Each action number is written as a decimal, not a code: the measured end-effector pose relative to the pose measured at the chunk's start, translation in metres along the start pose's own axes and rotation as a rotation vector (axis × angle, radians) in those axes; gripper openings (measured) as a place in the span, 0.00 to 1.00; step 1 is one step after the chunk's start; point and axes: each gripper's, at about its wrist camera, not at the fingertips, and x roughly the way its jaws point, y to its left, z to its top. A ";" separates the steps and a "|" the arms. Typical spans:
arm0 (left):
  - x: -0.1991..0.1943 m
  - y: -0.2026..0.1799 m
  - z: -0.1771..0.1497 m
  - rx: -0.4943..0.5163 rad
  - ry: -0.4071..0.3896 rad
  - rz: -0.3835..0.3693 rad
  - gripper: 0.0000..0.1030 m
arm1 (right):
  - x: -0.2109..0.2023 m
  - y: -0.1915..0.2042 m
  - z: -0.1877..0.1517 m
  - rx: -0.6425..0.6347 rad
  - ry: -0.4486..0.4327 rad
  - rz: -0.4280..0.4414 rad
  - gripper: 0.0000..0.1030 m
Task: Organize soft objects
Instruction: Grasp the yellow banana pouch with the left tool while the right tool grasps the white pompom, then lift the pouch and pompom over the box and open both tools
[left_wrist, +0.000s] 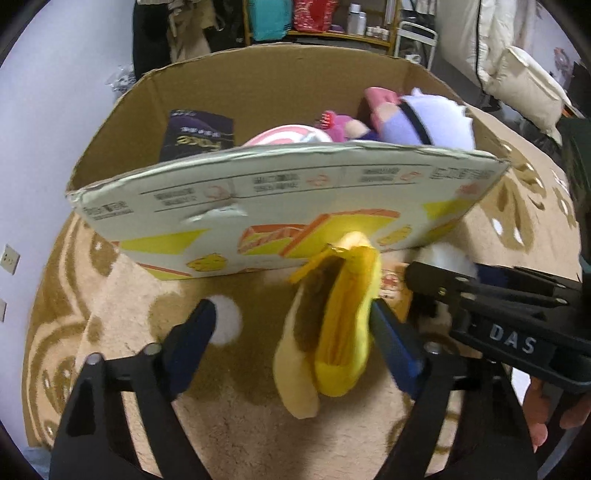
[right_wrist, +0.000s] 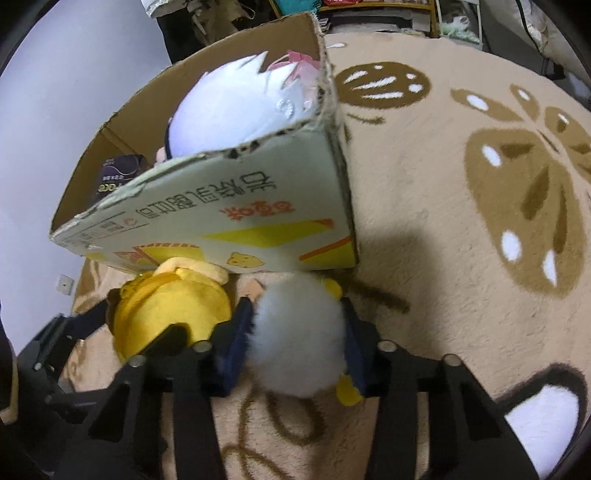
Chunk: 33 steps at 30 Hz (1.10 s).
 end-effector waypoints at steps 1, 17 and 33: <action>0.000 -0.002 0.000 0.007 0.004 -0.006 0.73 | -0.001 0.000 0.000 0.001 -0.001 -0.002 0.41; -0.025 -0.012 -0.013 0.028 -0.049 0.036 0.37 | -0.020 0.019 -0.003 -0.067 -0.045 0.011 0.13; -0.104 0.031 -0.023 -0.114 -0.282 0.272 0.37 | -0.093 0.030 -0.008 -0.117 -0.216 0.091 0.11</action>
